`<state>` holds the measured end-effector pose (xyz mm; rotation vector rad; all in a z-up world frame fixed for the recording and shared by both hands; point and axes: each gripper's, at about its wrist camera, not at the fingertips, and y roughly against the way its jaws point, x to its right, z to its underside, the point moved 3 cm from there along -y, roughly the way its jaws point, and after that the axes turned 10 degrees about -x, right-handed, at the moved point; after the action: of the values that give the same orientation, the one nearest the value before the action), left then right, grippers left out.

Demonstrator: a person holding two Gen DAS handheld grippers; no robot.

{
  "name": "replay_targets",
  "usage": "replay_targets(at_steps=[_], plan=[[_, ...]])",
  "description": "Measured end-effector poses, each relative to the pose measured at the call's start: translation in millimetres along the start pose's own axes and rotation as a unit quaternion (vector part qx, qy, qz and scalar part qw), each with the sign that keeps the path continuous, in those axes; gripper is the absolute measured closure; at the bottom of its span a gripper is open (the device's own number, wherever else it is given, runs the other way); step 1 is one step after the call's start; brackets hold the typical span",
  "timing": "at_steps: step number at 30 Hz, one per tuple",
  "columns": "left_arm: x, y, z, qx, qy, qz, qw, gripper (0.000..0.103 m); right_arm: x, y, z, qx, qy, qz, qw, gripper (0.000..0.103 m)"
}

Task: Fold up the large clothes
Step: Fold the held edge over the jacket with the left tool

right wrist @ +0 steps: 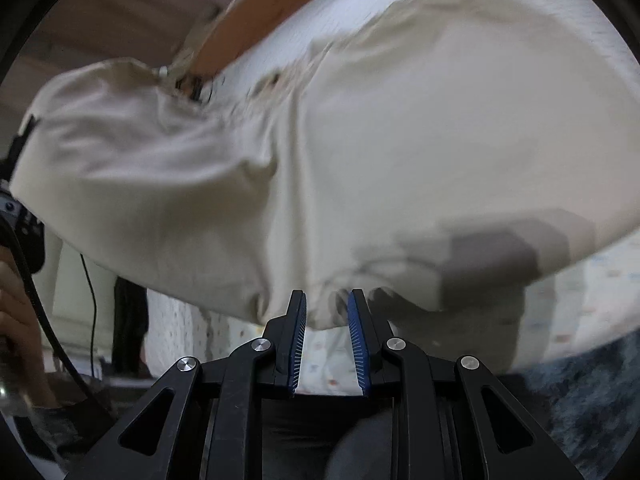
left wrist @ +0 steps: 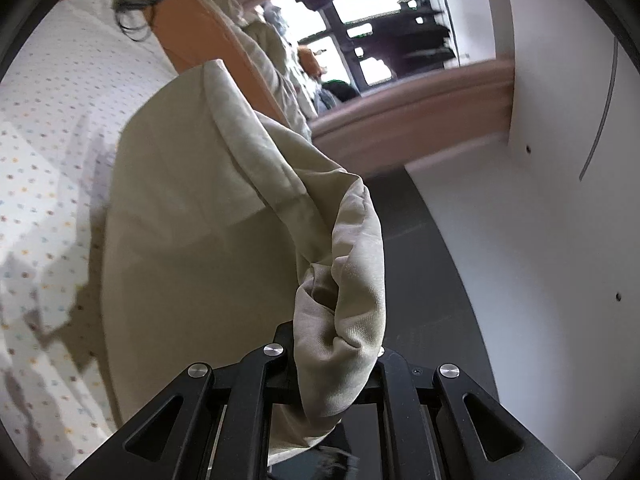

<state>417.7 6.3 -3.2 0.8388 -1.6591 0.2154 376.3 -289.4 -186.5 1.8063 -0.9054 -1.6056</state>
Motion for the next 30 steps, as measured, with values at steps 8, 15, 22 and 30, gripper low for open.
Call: replay_targets(at_steps=[8,15,22,30], plan=[[23.6,-84.3,11.8,-0.065,-0.016,-0.012,0.9977,0.094,75.8,70.7,10.9,0.080,-0.068,0.015,0.994,0.079],[17.1,-172.9,34.6,-0.142,-0.006,-0.028,0.9894,0.094,139.6,101.4,18.2,0.112,-0.136,0.019,0.984,0.079],[12.6,-237.6,66.5,-0.193,-0.009,-0.056,0.9795,0.094,184.2,122.2,34.0,0.124,-0.173,0.021,0.977,0.079],[16.9,-285.3,94.0,-0.233,-0.027,-0.071,0.9695,0.093,197.9,134.5,42.6,0.132,-0.183,0.011,0.974,0.079]])
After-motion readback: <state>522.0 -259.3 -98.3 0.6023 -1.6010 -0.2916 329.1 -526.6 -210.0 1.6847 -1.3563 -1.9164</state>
